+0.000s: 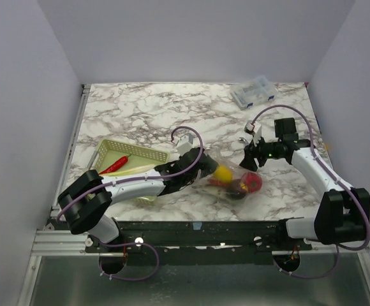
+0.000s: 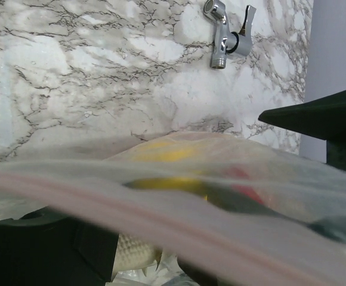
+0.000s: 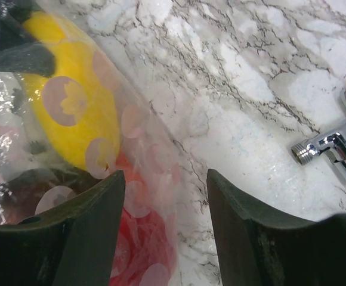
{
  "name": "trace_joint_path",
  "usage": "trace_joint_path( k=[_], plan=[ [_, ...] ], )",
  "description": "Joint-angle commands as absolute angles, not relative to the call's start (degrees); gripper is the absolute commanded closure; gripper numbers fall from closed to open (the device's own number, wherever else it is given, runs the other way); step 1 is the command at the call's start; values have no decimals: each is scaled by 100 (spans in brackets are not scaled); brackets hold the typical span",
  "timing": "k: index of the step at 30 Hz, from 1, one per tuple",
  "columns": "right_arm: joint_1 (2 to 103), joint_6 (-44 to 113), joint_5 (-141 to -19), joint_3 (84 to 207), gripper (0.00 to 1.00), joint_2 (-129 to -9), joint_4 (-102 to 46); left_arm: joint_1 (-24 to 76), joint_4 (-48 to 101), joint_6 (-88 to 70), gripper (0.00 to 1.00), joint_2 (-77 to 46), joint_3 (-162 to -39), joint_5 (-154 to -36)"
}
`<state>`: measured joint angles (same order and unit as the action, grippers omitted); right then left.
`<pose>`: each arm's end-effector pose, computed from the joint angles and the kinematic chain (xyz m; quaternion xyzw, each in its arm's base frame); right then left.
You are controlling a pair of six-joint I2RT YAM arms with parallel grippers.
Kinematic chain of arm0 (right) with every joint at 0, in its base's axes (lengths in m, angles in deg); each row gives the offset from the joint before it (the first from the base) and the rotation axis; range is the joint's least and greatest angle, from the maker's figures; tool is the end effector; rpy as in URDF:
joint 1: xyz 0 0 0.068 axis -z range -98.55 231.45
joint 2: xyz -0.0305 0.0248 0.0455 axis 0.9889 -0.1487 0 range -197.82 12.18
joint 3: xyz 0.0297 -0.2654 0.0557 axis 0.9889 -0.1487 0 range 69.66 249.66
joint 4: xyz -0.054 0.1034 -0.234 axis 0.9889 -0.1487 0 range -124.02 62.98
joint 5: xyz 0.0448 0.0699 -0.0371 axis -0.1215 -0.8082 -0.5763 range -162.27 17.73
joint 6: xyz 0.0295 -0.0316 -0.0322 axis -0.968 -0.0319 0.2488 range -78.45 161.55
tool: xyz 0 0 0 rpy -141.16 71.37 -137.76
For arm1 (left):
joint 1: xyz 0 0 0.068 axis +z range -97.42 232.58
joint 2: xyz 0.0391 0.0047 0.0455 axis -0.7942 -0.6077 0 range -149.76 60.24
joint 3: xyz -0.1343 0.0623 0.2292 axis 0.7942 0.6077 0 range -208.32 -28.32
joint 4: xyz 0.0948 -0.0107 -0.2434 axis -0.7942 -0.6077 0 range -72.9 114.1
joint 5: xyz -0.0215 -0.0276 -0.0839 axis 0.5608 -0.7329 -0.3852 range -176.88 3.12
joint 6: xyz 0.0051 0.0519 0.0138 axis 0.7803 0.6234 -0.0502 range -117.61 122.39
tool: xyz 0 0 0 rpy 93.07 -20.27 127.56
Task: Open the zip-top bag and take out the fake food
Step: Pick up the fake fruit from the zipper food storage bag.
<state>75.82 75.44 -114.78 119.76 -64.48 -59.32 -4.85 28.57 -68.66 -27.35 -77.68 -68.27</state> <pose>0.2534 0.0490 0.2288 -0.3951 0.8120 0.2775 0.3279 0.1862 -0.2703 0.2129 -0.1789 0.8551 -0.3570 0.3306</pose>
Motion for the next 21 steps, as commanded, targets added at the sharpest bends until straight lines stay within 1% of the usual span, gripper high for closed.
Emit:
trace_joint_path(
  k=[1,4,8,10,12,15,18,21],
  plan=[
    [7736,7514,-12125,12141,38,-6174,-5962,-442,2882,-6420,100,-2401,-7572,-6562],
    [7847,7674,-12607,12130,35,-5889,-6068,-398,3049,-6326,100,-2220,-7372,-6570],
    [7879,7925,-13158,12042,24,-5430,-6131,-350,3070,-6189,100,-2015,-7229,-6546],
    [7909,7942,-13433,12024,22,-5254,-6139,-341,3069,-6124,100,-1947,-7193,-6532],
    [7933,7897,-13862,12042,21,-5150,-6198,-341,3075,-6074,100,-1883,-7165,-6535],
    [7935,8786,-14623,12214,16,-5127,-7134,-340,3080,-6039,100,-1801,-7121,-6535],
    [7942,9930,-15085,12274,5,-5199,-8117,-341,3057,-6019,100,-1792,-7136,-6535],
    [7917,10061,-15043,12194,3,-5334,-8143,-341,3042,-6047,100,-1815,-7181,-6535]
  ],
)
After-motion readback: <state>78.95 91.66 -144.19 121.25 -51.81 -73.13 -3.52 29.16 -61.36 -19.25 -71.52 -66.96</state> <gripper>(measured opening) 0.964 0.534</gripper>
